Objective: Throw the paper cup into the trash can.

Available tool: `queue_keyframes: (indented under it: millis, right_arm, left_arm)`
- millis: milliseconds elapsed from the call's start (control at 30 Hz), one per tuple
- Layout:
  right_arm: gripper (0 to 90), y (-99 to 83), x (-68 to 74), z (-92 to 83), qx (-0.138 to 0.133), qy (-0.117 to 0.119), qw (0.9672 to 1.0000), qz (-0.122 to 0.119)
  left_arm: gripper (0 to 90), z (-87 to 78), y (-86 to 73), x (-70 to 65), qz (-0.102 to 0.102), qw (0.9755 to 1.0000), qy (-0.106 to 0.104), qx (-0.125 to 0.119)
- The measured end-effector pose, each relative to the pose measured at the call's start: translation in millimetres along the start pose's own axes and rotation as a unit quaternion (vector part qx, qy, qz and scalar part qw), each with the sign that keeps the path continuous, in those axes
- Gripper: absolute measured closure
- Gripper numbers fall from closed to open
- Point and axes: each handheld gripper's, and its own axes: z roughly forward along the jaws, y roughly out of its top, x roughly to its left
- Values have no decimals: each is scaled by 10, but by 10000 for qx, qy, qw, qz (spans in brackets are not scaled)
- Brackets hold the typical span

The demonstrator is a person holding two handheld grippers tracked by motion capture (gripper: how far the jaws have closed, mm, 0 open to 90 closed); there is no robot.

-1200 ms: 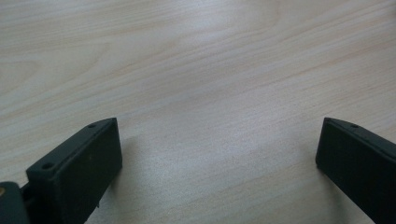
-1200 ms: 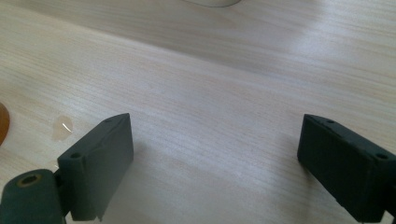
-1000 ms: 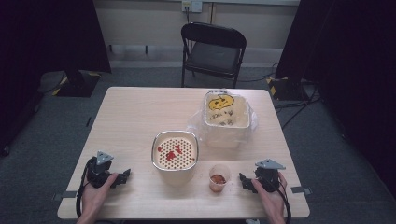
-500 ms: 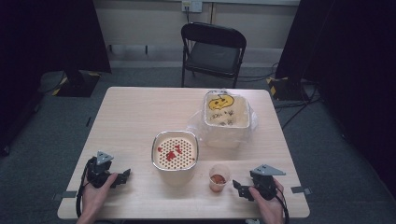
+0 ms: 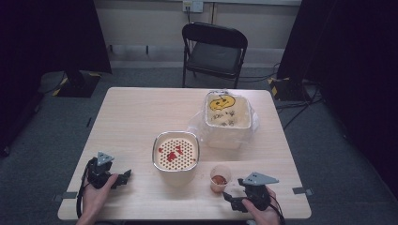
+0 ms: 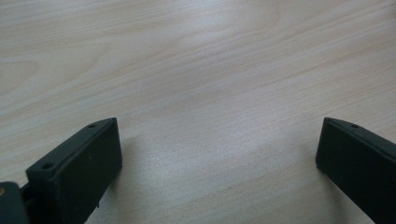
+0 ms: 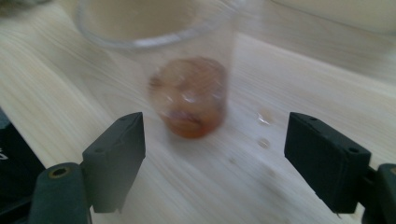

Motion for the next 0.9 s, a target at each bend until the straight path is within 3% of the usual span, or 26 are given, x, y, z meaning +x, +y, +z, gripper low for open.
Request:
queue_keyframes:
  millis: [200,467,900]
  right_arm:
    - [195,118,80,136,-110,167,9997,-135]
    - [214,239,85,359,-194,318,9993,-99]
    - [339,262,57,404,-305,279,9990,-154]
  left_arm:
    - [0,0,0,0,2,10000,1,1]
    - [0,1,0,0,-4,10000,3,-4]
    - [0,1,0,-1,-7,10000,-1,-4]
